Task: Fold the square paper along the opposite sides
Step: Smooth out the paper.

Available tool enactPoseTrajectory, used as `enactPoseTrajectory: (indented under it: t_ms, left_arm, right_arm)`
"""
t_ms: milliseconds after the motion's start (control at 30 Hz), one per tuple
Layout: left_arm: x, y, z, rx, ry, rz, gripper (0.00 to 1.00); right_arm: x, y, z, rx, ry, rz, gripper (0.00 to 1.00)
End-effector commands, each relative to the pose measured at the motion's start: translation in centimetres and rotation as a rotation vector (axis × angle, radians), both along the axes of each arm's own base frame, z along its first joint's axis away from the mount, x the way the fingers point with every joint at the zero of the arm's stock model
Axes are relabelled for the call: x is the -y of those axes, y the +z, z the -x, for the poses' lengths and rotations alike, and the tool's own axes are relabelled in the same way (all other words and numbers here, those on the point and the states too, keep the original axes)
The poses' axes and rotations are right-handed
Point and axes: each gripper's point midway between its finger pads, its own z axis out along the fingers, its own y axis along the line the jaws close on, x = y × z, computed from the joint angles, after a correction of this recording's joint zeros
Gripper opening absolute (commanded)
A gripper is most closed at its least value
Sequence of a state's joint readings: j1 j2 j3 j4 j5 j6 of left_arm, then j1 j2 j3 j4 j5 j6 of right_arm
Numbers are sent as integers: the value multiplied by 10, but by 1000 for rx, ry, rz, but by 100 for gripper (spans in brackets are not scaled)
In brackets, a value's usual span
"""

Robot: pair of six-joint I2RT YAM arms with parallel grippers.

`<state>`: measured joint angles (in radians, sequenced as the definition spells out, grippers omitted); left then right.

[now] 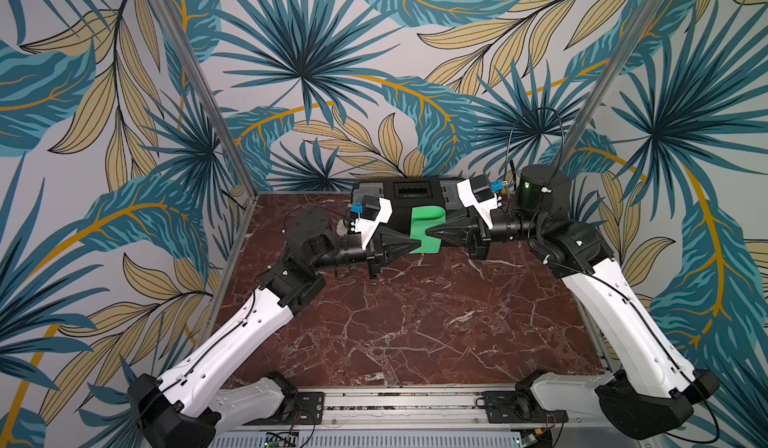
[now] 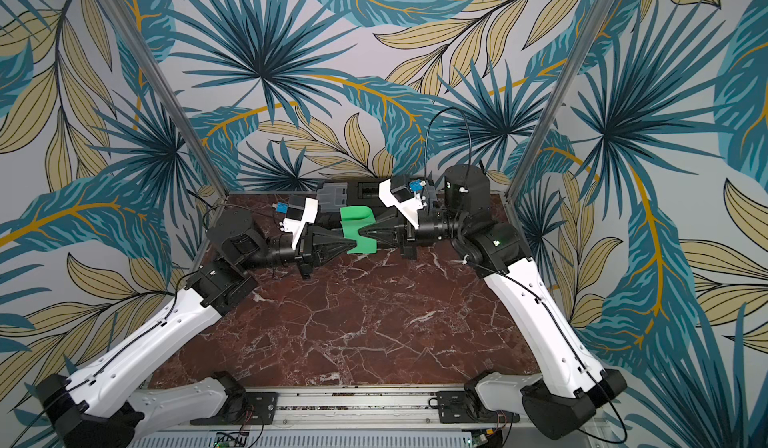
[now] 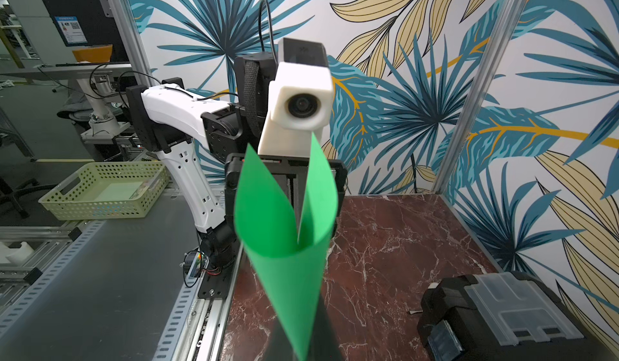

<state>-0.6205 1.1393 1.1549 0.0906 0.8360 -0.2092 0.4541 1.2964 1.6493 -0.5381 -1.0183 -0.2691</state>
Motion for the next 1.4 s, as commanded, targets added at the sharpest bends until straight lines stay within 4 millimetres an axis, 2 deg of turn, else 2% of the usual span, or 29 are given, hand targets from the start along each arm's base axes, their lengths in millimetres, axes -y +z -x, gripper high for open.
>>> enactPoseTrajectory:
  t_ms: [0,67,100,133,167,200,367,433,500,533,567,633,800,833,900,967,1000,1067,1100,1233,1267,1300,1333,1367]
  left_arm:
    - [0,12,5,24,-22,12,0]
    - [0,12,5,23,-22,11,0]
    - [0,12,5,23,-22,10,0]
    - [1,11,4,20,-22,7,0]
    - [1,11,4,20,-21,6,0]
    - [1,10,4,18,-22,4,0]
    - [1,8,4,13,-20,3,0]
    - [1,8,3,11,-18,2,0]
    - [1,7,3,11,-18,0,0]
    - [2,6,3,10,-19,-2,0]
    - [2,5,2,7,-18,-4,0]
    - [2,4,2,3,-19,-7,0]
    - [2,0,1,-3,-17,-11,0]
    - [3,-1,1,-5,-16,-12,0]
    - [3,-2,0,-7,-16,-14,0]
    - [3,-3,0,-9,-15,-17,0]
    - [3,-4,0,-10,-14,-18,0]
    - [2,-5,0,-12,-13,-19,0]
    - [2,-5,0,-12,-14,-19,0]
    - [2,-8,-1,-15,-8,-24,0]
    - [2,-9,0,-17,-7,-25,0]
    - [2,-10,-1,-18,-6,-27,0]
    - [3,-11,-1,-21,-6,-28,0]
    - [3,-11,-1,-20,-6,-29,0]
  right_arm:
    - [1,8,-1,20,-10,-8,31]
    - [1,12,-2,30,-19,-11,33]
    - [2,14,-1,34,-19,-12,30]
    - [2,16,-1,38,-19,-14,22]
    - [2,17,-1,41,-20,-16,8]
    - [2,19,-1,43,-20,-17,0]
    - [1,18,-2,37,-18,-12,0]
    - [1,19,-3,41,-26,-11,23]
    - [2,21,-4,49,-32,-12,28]
    - [2,23,-3,54,-34,-15,27]
    - [3,25,-3,58,-34,-15,20]
    - [3,28,-2,63,-34,-18,0]
    - [3,29,-2,62,-32,-18,0]
    - [3,28,-3,61,-37,-16,5]
    - [4,29,-3,66,-41,-16,22]
    - [4,31,-1,71,-41,-19,26]
    - [5,32,-1,74,-42,-19,24]
    - [5,33,1,80,-42,-21,3]
    - [6,34,0,79,-43,-21,0]
    - [6,34,1,82,-46,-22,0]
    - [6,35,1,84,-47,-22,3]
    - [7,35,1,85,-48,-22,14]
    - [7,35,1,87,-52,-22,20]
    - [7,36,1,90,-53,-22,21]
